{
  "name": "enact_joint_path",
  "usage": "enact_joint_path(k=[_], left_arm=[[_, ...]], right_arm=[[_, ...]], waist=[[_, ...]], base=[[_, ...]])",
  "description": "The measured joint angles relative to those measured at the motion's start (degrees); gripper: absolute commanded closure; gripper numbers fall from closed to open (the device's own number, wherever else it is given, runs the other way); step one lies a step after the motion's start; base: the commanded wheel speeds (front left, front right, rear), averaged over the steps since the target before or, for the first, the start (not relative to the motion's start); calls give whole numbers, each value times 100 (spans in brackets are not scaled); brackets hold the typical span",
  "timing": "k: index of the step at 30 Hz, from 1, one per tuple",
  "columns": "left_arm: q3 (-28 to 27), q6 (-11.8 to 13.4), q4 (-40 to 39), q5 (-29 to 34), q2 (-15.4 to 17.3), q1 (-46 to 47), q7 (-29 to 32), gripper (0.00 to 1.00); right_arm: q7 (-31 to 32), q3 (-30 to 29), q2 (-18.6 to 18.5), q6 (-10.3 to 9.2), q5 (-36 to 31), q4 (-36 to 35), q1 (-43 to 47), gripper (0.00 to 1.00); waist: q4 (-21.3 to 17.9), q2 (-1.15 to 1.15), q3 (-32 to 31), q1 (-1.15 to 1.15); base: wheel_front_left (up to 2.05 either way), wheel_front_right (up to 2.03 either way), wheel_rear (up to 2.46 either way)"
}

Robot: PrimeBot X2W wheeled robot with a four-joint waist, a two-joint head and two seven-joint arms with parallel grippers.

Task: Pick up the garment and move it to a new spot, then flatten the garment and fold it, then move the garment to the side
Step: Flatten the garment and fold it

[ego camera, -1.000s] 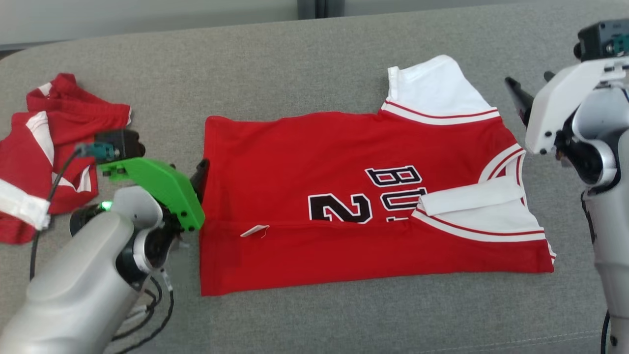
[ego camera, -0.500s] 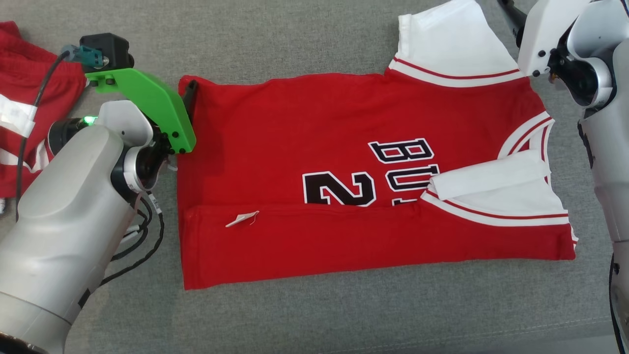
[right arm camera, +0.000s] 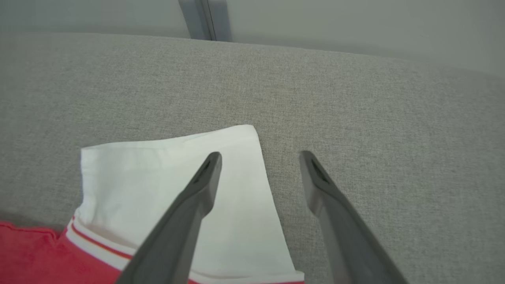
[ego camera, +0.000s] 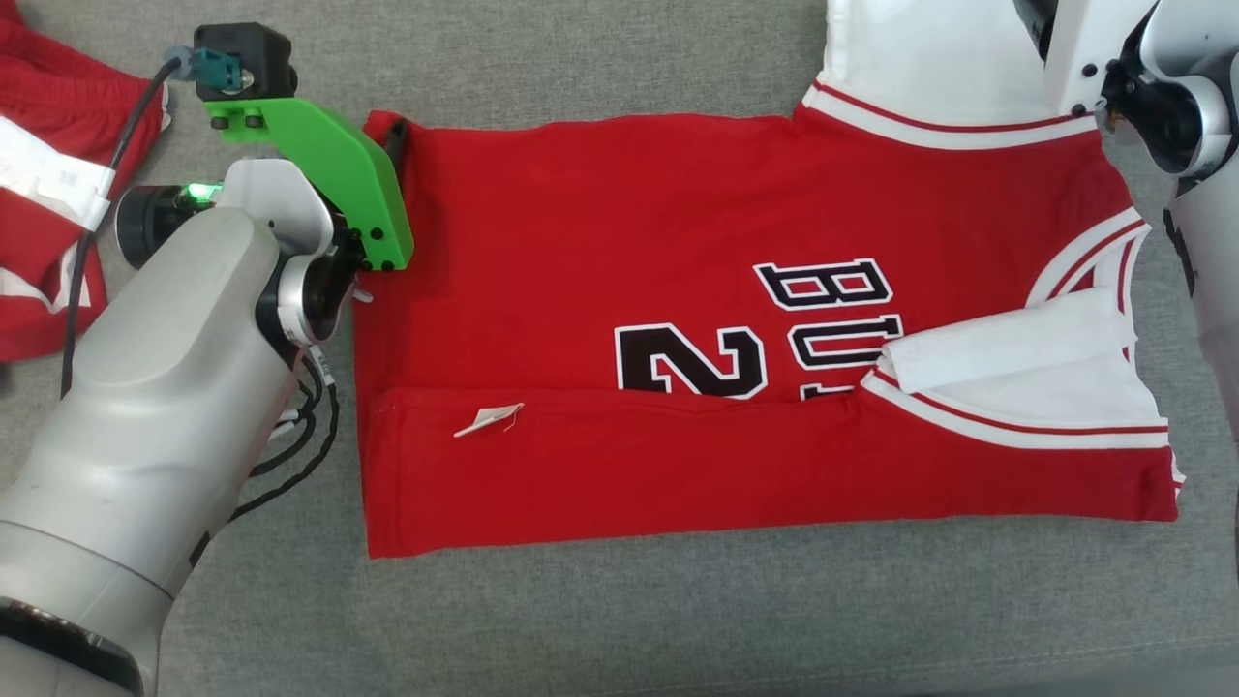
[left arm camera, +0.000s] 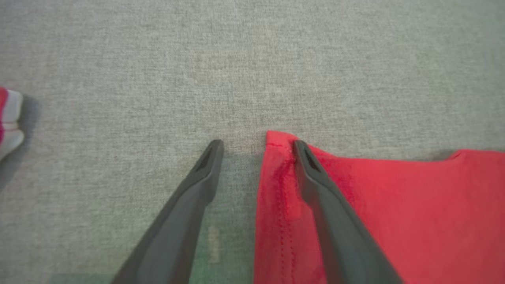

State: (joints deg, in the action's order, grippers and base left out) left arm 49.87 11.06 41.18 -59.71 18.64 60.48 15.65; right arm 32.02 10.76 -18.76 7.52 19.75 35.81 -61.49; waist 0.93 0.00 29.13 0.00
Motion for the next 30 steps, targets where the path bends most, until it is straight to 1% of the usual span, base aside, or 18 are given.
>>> enact_joint_path(k=[4, 11, 14, 19, 20, 21, 24, 30], left_arm=[[75, -53, -11, 36, -163, 40, -22, 100], [156, -174, -66, 129, -433, 144, -229, 100], [169, -204, -76, 135, -550, 183, -328, 100], [191, -280, -87, 169, -668, 241, -446, 100], [190, -299, -87, 169, -670, 242, -466, 100], [190, -302, -85, 169, -679, 250, -468, 100], [182, -334, -58, 169, -700, 257, -534, 100], [126, -338, 91, 181, -683, 201, -867, 100]], right_arm=[[93, 101, -154, 0, -67, 176, -168, 0], [42, -41, -388, 0, -315, 612, -421, 0], [97, 137, -449, 2, -388, 727, -448, 0], [296, 371, -517, -7, -246, 808, -545, 0], [346, 424, -539, -9, -210, 805, -563, 26], [387, 469, -559, -10, -165, 801, -571, 100], [336, 490, -564, -3, -71, 799, -582, 100], [-400, 225, -531, 3, -232, 910, -564, 100]], waist=[[132, 0, 96, 0], [454, 0, 295, 0], [601, 0, 380, 0], [779, 0, 527, 0], [799, 0, 544, 0], [817, 0, 561, 0], [828, 0, 559, 0], [747, 0, 403, 0]], base=[[0, 0, 0], [0, 0, 0], [0, 0, 0], [0, 0, 0], [0, 0, 0], [0, 0, 0], [0, 0, 0], [0, 0, 0]])
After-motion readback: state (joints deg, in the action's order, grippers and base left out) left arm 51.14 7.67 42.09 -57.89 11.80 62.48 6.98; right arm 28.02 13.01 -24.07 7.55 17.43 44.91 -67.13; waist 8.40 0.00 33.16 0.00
